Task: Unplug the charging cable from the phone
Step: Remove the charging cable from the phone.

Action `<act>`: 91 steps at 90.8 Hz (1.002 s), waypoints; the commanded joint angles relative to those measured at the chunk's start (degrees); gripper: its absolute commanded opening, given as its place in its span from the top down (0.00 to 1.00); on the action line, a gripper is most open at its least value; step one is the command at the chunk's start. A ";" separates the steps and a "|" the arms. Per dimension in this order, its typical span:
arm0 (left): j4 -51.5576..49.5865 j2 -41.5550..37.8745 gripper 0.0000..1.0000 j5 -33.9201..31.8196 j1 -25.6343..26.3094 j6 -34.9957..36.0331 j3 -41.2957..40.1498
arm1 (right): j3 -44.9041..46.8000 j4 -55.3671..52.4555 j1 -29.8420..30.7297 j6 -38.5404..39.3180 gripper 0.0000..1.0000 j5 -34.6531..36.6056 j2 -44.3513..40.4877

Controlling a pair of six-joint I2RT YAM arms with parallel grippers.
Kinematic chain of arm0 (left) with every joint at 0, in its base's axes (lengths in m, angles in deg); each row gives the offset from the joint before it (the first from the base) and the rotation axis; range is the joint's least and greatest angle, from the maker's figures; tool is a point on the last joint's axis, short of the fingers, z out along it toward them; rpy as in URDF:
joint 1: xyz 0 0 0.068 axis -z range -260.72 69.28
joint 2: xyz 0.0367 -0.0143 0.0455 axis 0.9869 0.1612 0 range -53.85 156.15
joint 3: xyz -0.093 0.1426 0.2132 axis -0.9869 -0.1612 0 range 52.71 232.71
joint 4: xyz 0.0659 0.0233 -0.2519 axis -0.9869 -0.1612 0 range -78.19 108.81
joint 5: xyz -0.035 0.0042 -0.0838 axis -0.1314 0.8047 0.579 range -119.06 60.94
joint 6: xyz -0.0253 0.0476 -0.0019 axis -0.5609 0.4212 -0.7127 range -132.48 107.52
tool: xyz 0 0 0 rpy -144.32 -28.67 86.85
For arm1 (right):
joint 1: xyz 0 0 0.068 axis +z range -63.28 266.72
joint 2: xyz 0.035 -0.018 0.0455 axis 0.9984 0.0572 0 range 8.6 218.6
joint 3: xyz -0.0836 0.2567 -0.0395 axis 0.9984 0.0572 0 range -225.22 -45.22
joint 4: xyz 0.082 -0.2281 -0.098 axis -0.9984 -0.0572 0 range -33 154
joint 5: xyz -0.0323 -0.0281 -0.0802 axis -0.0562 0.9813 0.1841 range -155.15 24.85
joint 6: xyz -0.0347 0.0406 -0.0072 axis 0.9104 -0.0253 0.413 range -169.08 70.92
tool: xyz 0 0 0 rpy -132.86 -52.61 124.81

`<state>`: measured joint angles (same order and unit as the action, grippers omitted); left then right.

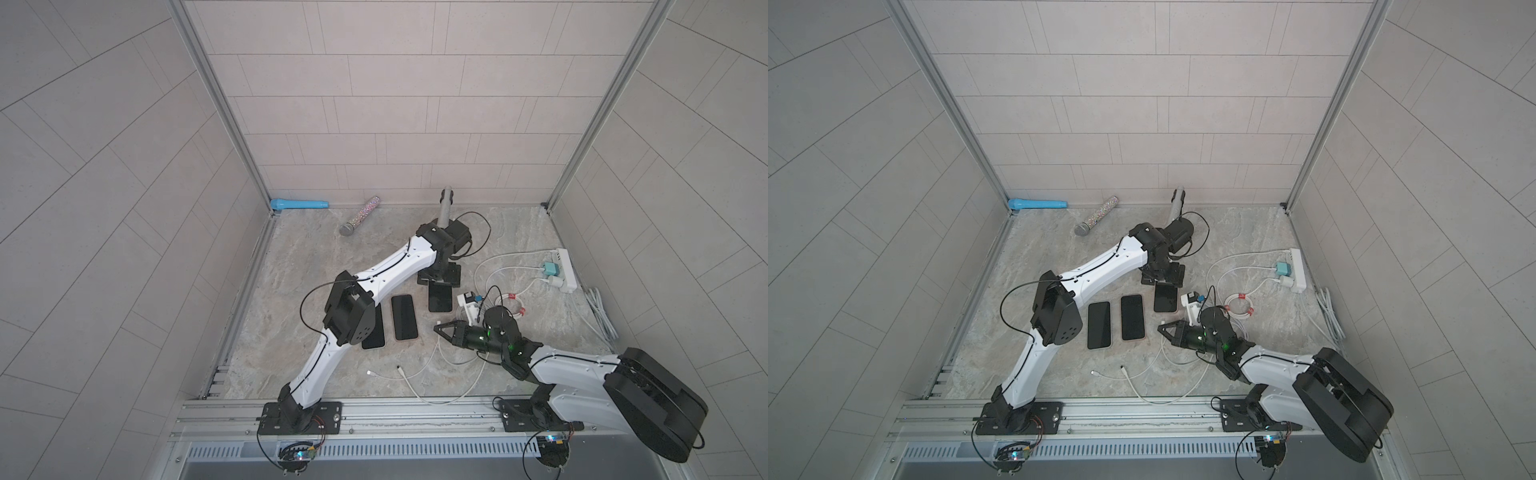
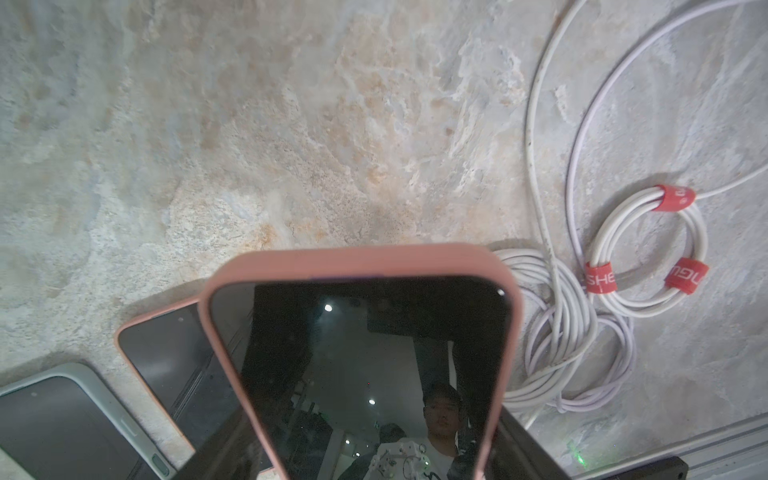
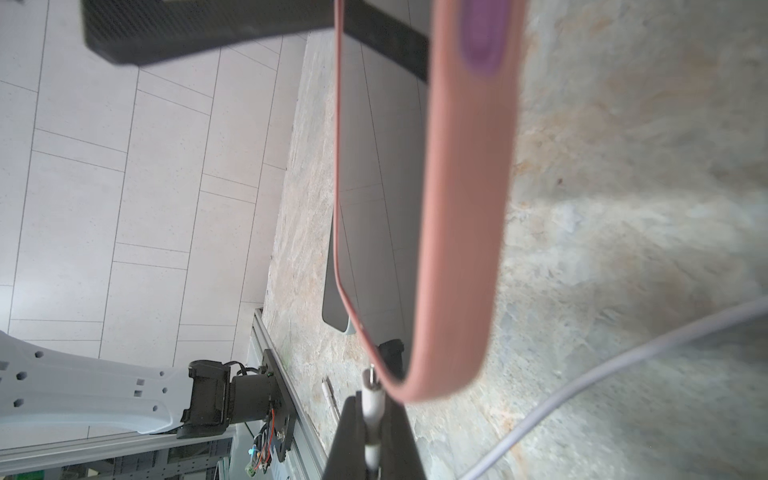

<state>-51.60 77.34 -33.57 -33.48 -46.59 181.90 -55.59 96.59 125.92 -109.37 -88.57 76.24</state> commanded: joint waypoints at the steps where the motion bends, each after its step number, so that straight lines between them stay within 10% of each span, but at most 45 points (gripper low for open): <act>1: 0.37 1.18 1.00 -0.71 -0.62 -0.36 2.53 | 0.78 -0.96 0.48 0.35 0.97 -0.11 -0.91; 91: 7.72 3.70 1.00 -1.28 -2.50 0.94 -8.60 | -3.04 -12.76 0.35 4.26 0.88 4.99 0.60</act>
<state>-45.61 79.68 -34.69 -35.66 -46.52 173.86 -57.38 84.97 126.25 -106.47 -84.72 75.85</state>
